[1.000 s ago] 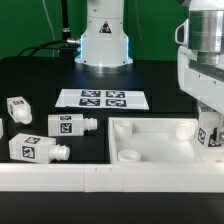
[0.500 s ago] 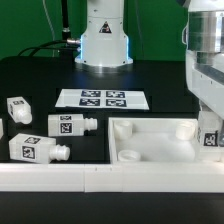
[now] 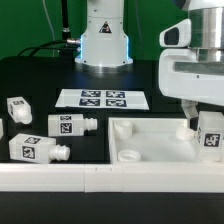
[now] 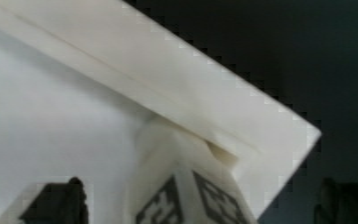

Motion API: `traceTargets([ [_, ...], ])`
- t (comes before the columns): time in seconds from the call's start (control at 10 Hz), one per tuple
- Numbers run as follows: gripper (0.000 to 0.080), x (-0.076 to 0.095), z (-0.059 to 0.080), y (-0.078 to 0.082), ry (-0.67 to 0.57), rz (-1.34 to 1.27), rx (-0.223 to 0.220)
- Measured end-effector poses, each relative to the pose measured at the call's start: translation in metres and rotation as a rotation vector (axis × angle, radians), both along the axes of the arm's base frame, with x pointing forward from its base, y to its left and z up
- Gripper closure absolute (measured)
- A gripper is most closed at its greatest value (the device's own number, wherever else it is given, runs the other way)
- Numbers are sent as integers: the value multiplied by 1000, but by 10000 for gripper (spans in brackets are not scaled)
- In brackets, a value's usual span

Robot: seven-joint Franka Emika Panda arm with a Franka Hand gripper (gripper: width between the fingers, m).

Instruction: Assemble one leg

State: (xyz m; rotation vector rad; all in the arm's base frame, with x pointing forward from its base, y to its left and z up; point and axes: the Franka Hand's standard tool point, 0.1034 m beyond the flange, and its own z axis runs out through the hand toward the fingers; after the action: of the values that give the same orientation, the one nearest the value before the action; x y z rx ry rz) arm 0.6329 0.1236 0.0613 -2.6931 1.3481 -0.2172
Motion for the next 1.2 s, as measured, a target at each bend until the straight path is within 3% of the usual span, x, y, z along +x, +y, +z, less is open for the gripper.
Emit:
traceTargets([
  [0.1, 150, 2, 0, -2, -5, 78, -15],
  [0.3, 150, 6, 3, -3, -21, 490, -127],
  [0.4, 150, 8, 4, -4, -23, 653, -162],
  [0.6, 161, 8, 4, -5, -24, 656, -163],
  [0.7, 332, 8, 4, -6, -23, 656, -163],
  [0.8, 332, 8, 4, -5, -23, 629, -157],
  [0.9, 514, 7, 3, -7, -20, 567, -147],
  [1.2, 513, 7, 3, -8, -12, 308, -101],
])
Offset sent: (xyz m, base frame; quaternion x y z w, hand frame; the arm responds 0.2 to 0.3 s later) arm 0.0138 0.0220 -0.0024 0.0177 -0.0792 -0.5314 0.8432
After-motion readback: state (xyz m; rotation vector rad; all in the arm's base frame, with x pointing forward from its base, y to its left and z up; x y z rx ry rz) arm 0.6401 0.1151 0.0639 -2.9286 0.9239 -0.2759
